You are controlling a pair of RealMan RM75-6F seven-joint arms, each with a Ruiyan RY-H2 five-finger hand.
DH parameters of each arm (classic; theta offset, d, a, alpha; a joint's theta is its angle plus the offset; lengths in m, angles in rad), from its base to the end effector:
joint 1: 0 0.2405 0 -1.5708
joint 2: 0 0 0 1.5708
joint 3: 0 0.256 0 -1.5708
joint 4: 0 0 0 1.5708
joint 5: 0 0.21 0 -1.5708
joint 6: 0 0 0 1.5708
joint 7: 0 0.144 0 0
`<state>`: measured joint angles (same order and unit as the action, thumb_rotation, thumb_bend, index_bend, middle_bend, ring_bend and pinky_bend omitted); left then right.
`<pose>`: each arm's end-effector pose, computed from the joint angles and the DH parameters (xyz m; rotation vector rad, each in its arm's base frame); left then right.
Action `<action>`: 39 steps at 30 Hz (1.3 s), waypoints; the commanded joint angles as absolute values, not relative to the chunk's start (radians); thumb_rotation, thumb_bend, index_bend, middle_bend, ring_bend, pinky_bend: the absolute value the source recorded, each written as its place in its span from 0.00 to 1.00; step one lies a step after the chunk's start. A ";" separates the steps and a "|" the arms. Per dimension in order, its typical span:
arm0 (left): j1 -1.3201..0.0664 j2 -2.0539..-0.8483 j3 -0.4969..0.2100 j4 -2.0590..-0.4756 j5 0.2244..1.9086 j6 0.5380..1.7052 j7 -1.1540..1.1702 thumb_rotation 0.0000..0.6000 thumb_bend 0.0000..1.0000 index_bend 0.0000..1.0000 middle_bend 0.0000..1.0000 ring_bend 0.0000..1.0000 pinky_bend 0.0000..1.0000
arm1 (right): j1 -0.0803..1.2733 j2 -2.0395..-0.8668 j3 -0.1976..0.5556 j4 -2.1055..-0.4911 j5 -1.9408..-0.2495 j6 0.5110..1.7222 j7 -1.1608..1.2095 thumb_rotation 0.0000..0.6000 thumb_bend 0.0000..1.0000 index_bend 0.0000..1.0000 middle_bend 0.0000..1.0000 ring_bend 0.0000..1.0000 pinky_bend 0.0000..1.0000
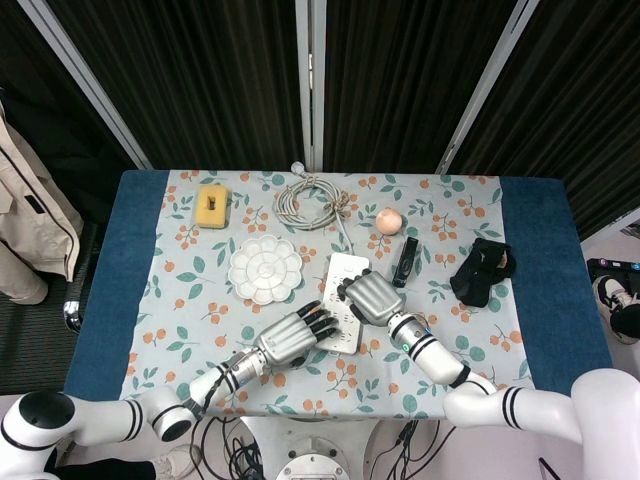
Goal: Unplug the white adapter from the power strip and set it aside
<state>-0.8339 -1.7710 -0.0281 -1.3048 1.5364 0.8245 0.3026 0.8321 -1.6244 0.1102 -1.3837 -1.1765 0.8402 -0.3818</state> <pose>-0.1007 0.2805 -0.1142 -2.4301 -0.5520 -0.9309 -0.1309 -0.3378 -0.0585 2.1213 -0.8074 0.8227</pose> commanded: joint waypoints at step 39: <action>-0.795 -1.609 -0.051 -1.501 1.543 0.996 0.360 1.00 0.21 0.14 0.13 0.07 0.09 | 0.695 -1.334 0.040 -1.617 -1.183 0.831 -0.167 1.00 0.58 0.77 0.65 0.47 0.32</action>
<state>-0.8083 -1.6308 -0.0421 -1.4804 1.5495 0.9757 0.3452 0.7018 -1.3331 0.0491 -1.6245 -1.1912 0.8373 -0.1640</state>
